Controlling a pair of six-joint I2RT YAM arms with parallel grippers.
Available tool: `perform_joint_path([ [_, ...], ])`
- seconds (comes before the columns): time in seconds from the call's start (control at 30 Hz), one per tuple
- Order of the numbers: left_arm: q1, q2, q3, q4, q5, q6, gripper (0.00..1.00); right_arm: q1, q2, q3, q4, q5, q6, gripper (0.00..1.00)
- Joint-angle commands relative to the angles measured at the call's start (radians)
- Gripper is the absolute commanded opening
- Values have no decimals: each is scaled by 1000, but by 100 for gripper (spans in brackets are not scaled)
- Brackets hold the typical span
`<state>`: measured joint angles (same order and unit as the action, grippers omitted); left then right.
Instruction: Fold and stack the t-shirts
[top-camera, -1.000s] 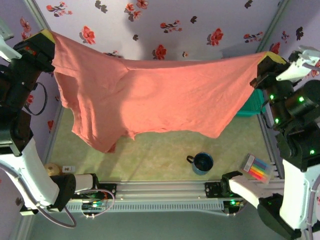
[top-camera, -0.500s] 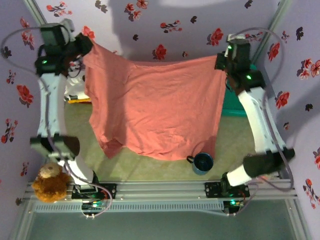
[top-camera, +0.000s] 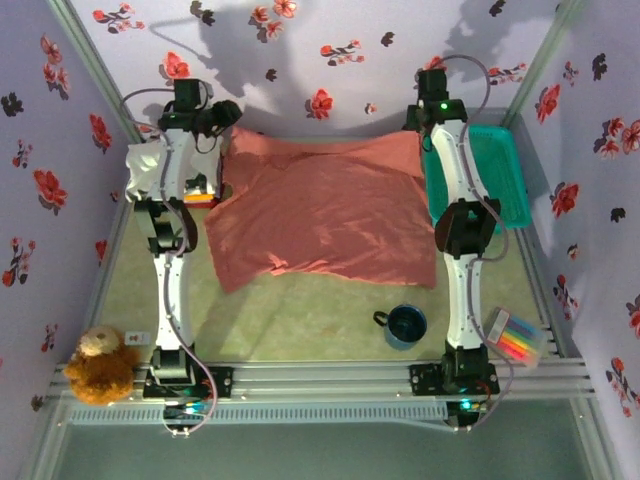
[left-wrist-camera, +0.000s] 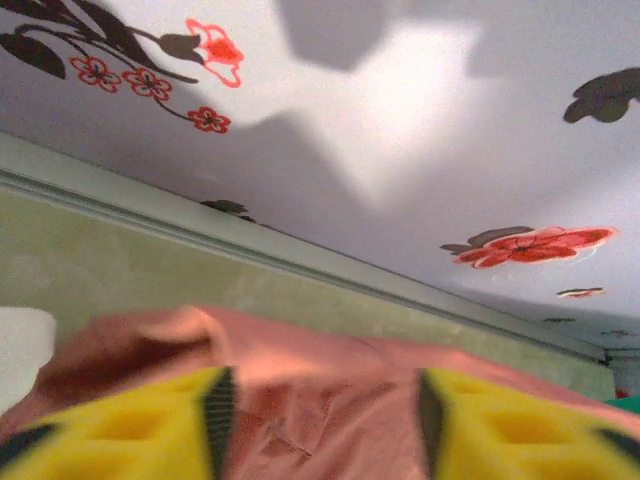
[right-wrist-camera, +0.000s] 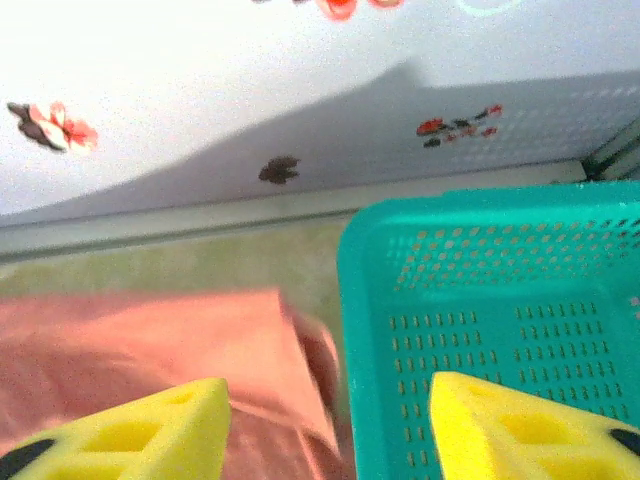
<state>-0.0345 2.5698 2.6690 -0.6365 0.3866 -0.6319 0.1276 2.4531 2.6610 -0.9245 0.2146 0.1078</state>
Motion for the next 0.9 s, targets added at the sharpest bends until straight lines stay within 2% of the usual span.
perform_joint_path([
  [0.0,8,-121,-21,90,26,-30,72,-7,-101,35,-94,-29,21,60],
  [0.1,11,-239,-123,72,21,-5,73,-5,-227,-83,-104,-28,31,62],
  [0.27,15,-480,-362,-24,13,24,73,2,-515,-417,-98,-59,104,62],
  [0.43,16,-755,-763,-94,-8,57,73,10,-796,-785,-136,-114,196,63],
  [0.6,16,-990,-1121,-196,-52,105,72,14,-988,-1122,-169,-191,278,63],
  [0.7,12,-1073,-1265,-323,-86,115,69,14,-1088,-1349,-108,-277,366,64],
  [0.77,4,-1095,-1329,-416,-109,142,68,19,-1178,-1496,-50,-280,431,64],
  [0.87,-4,-1144,-1446,-451,-120,147,66,18,-1291,-1656,5,-274,515,64],
])
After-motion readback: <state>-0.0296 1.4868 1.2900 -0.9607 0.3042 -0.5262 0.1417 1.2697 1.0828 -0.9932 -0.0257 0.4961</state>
